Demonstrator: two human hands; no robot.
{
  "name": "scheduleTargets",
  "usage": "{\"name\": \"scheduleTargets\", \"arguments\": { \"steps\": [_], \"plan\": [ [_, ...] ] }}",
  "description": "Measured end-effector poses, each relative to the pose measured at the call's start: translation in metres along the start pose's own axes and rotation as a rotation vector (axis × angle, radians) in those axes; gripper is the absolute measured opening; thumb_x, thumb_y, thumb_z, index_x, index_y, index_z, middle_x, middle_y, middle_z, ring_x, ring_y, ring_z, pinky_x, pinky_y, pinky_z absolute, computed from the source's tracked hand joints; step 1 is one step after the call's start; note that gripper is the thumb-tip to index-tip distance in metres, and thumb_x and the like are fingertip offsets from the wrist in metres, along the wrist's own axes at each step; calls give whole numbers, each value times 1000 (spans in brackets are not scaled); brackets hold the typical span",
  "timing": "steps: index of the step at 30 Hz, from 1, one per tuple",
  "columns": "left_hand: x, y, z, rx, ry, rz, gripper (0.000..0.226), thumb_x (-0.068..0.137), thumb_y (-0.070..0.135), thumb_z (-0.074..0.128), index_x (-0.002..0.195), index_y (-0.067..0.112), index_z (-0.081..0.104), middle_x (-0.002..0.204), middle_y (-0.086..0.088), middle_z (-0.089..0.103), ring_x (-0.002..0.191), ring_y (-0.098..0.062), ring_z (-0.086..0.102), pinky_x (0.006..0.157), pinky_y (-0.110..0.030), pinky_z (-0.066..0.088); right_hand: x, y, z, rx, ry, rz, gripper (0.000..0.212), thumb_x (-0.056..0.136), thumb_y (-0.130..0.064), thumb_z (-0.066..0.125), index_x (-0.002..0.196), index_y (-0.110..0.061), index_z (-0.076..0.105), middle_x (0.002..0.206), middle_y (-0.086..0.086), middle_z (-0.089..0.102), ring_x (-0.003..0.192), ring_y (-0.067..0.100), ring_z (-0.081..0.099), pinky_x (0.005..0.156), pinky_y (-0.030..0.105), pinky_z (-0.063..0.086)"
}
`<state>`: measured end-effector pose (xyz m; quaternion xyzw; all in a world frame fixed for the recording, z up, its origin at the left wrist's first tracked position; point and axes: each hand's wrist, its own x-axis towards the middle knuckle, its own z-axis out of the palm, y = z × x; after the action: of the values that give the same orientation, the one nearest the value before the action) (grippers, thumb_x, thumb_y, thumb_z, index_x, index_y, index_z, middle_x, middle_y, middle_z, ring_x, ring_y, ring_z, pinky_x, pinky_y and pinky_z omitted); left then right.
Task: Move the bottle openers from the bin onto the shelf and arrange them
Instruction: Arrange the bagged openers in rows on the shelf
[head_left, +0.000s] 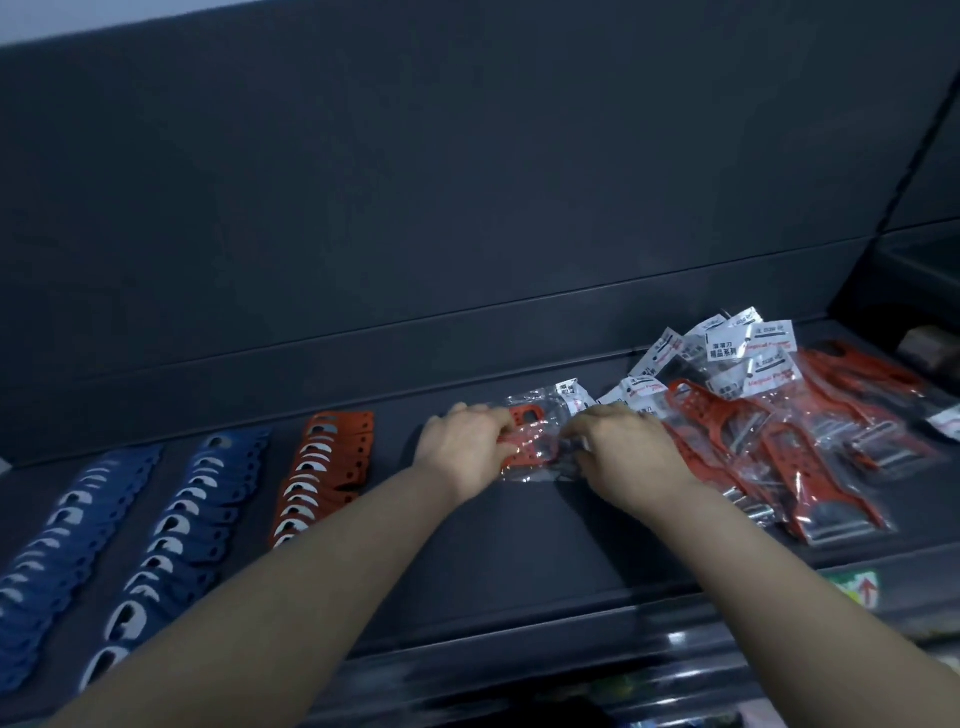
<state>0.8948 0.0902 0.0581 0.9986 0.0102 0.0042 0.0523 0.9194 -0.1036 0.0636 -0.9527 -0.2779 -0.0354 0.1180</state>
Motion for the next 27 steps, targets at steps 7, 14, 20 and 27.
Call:
{"name": "scheduleTargets", "arguments": {
  "steps": [7,14,20,27],
  "plan": [
    [12,26,-3,-14,196,32,26,95,34,51,117,23,58,121,3,57,114,-22,47,91,-38,42,-21,39,-22,-14,195,82,37,77,-4,57,102,-27,71,102,0,69,98,26,61,76,34,49],
    [16,130,-2,-363,-263,-105,50,83,61,58,68,14,66,70,0,72,66,-17,69,68,-33,58,-55,103,-62,-17,166,120,29,66,-13,68,91,-28,72,96,-2,66,94,26,56,72,32,45],
    [11,171,5,-609,-215,-302,39,80,52,69,61,21,53,59,6,58,56,-14,56,57,-29,48,-65,136,-61,29,27,-8,35,76,-16,67,106,-34,69,111,-8,63,107,20,51,87,36,47],
    [5,145,0,-839,172,-414,11,82,24,68,88,17,63,83,-7,69,76,-27,65,74,-41,54,-43,138,-82,-199,-169,-316,60,87,-12,56,138,-40,43,155,-10,26,145,17,17,113,39,21]
  ]
}}
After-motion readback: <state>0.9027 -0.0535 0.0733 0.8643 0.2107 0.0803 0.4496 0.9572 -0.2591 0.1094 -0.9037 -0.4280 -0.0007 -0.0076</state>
